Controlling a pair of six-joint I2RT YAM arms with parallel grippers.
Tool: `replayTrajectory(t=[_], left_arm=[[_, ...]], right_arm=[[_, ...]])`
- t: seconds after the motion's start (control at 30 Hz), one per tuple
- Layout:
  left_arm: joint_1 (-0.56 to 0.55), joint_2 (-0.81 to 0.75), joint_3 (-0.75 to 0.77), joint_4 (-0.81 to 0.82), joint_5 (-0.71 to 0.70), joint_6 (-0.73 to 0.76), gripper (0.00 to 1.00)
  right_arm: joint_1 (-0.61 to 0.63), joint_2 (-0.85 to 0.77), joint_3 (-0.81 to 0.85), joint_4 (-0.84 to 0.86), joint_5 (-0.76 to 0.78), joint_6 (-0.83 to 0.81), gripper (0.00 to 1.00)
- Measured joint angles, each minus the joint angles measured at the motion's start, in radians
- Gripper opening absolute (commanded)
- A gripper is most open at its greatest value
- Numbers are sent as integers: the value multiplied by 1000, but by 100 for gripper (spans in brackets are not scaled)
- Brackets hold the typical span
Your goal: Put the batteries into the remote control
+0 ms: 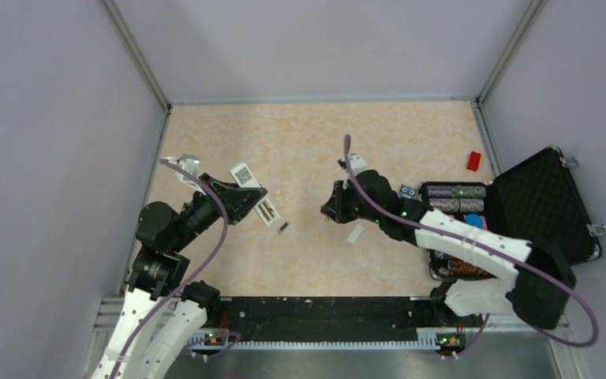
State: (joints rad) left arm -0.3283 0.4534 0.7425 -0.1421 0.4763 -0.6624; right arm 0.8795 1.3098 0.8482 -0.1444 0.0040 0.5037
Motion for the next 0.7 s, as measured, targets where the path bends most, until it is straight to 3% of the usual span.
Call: replayTrajectory(t=[0.27,0.7], left_arm=[[0,267,-25,227,93,-178,0],[-10,639,-23,668,196,-540,0]], right_arm=[[-12,-270,44,-9,29,112,4],[16,-311,285,6,30,84,3]])
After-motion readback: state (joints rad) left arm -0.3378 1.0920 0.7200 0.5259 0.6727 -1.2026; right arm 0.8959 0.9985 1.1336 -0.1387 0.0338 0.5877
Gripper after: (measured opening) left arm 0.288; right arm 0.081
